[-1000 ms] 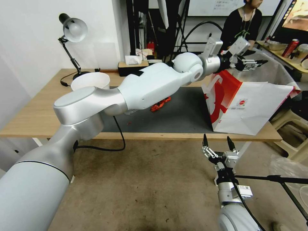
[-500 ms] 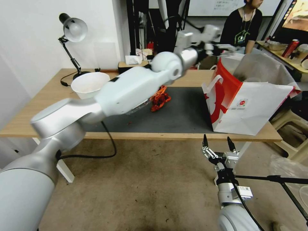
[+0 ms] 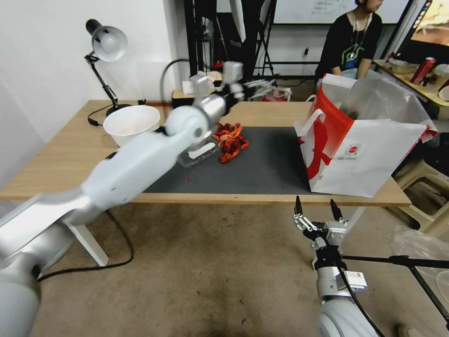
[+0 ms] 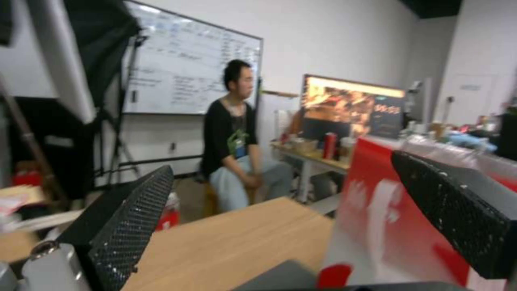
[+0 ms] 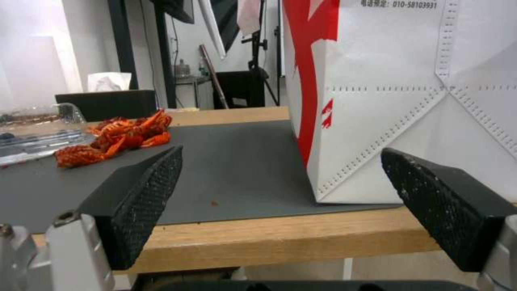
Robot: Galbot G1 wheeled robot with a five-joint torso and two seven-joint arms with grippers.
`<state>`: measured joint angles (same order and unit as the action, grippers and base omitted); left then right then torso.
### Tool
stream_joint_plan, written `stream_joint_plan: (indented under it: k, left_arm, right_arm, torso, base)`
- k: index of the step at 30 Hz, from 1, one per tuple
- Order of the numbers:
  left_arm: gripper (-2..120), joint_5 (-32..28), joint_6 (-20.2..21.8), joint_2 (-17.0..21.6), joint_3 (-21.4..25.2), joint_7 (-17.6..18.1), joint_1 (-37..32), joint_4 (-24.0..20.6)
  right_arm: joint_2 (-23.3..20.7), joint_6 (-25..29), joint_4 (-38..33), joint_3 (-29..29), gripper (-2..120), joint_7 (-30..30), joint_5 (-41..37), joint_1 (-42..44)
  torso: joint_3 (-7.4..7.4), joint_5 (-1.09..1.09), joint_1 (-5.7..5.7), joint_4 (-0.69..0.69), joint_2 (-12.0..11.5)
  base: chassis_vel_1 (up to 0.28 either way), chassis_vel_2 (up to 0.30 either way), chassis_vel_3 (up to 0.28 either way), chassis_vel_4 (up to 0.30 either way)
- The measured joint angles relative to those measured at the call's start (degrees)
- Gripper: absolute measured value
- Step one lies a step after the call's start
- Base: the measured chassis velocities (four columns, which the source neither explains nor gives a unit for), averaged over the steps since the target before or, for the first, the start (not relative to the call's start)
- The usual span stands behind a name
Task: Pick up the trash from the table and place it into the takeout bag.
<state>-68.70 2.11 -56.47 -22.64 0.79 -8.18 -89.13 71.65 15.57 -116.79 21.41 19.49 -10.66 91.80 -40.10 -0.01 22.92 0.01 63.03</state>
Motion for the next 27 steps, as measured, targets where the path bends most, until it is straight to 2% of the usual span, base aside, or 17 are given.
stream_joint_plan:
  k: [2, 4, 6, 8, 10, 12, 14, 16, 18, 21, 22, 25, 26, 27]
  left_arm:
    - [100, 0.24, -0.02, 0.6, 0.68, 0.04, -0.88, -0.48]
    - [100, 1.89, -0.02, 3.12, 4.82, 0.31, -5.68, -2.89]
    - [100, 2.3, -0.01, 3.62, 5.94, 0.34, -7.0, -3.54]
    - [100, 4.24, 0.03, 5.1, 10.1, 0.47, -12.19, -5.78]
    - [100, 4.7, 0.05, 5.38, 10.92, 0.51, -13.39, -6.32]
    - [100, 6.7, 0.08, 6.59, 14.51, 0.73, -18.66, -8.7]
    - [100, 7.33, 0.09, 6.89, 15.53, 0.81, -20.16, -9.39]
    - [100, 9.44, 0.12, 7.82, 19.48, 1.02, -25.94, -11.94]
    - [100, 10.19, 0.12, 8.06, 20.97, 1.08, -27.83, -12.84]
    - [100, 13.55, -0.43, 8.53, 26.23, 1.32, -35.15, -15.74]
    - [100, 13.55, -0.43, 8.53, 26.23, 1.32, -35.15, -15.74]
    - [100, 17.7, -1.65, 8.4, 31.91, 1.8, -42.63, -18.4]
    - [100, 17.7, -1.65, 8.4, 31.91, 1.8, -42.63, -18.4]
    - [100, 19.55, -2.21, 8.08, 34.07, 1.89, -45.52, -19.33]
  right_arm:
    - [0.01, 0.0, 0.04, -0.01, 92, 0.0, 0.03, -0.01]
    - [-0.01, 0.0, 0.24, -0.11, 92, 0.01, 0.09, -0.02]
    - [-0.01, 0.0, 0.28, -0.15, 92, 0.0, 0.1, -0.02]
    - [0.0, 0.0, 0.51, -0.21, 93, 0.06, 0.22, -0.01]
    - [0.02, 0.01, 0.57, -0.22, 93, 0.08, 0.25, 0.01]
    - [0.1, 0.1, 0.69, -0.23, 93, 0.11, 0.32, 0.14]
    - [0.11, 0.13, 0.73, -0.24, 93, 0.11, 0.34, 0.18]
    - [0.12, 0.25, 0.93, -0.34, 93, 0.11, 0.4, 0.25]
    - [0.1, 0.3, 1.07, -0.44, 93, 0.1, 0.43, 0.23]
    - [0.09, 0.37, 1.51, -0.77, 93, 0.09, 0.49, 0.01]
    - [0.09, 0.37, 1.51, -0.77, 93, 0.09, 0.49, 0.01]
    - [0.27, 0.46, 1.88, -0.95, 93, 0.03, 0.59, -0.16]
    - [0.27, 0.46, 1.88, -0.95, 93, 0.03, 0.59, -0.16]
    - [0.38, 0.58, 2.04, -0.96, 93, 0.0, 0.67, -0.17]
  torso:
    - [0.0, 0.01, 0.0, 0.0, 0.0]
    - [0.0, 0.0, 0.0, 0.0, 0.0]
    - [0.0, 0.0, -0.01, 0.0, 0.0]
    - [0.0, 0.0, 0.0, -0.01, 0.0]
    - [0.0, 0.01, 0.0, -0.01, 0.0]
    - [0.0, 0.0, -0.01, -0.02, 0.0]
    - [0.0, 0.01, 0.0, -0.02, 0.0]
    - [0.0, 0.0, 0.0, -0.01, 0.0]
    - [0.0, -0.01, 0.0, -0.01, 0.0]
    - [-0.01, -0.02, -0.01, -0.01, 0.0]
    - [-0.01, -0.02, -0.01, -0.01, 0.0]
    - [0.0, 0.0, -0.01, -0.02, 0.0]
    - [0.0, 0.0, -0.01, -0.02, 0.0]
    - [0.0, 0.01, -0.01, 0.0, 0.0]
  base:
    - [0.0, 0.0, 0.0, 0.0]
    - [0.0, 0.0, 0.0, 0.0]
    - [0.0, 0.0, 0.0, 0.0]
    - [0.0, 0.0, 0.0, 0.0]
    - [0.0, 0.0, 0.0, 0.0]
    - [0.0, 0.0, 0.0, 0.0]
    - [0.0, 0.0, 0.0, 0.0]
    - [0.0, 0.0, 0.0, 0.0]
    - [0.0, 0.0, 0.0, 0.0]
    - [0.0, 0.0, 0.0, 0.0]
    - [0.0, 0.0, 0.0, 0.0]
    - [0.0, 0.0, 0.0, 0.0]
    - [0.0, 0.0, 0.0, 0.0]
    - [0.0, 0.0, 0.0, 0.0]
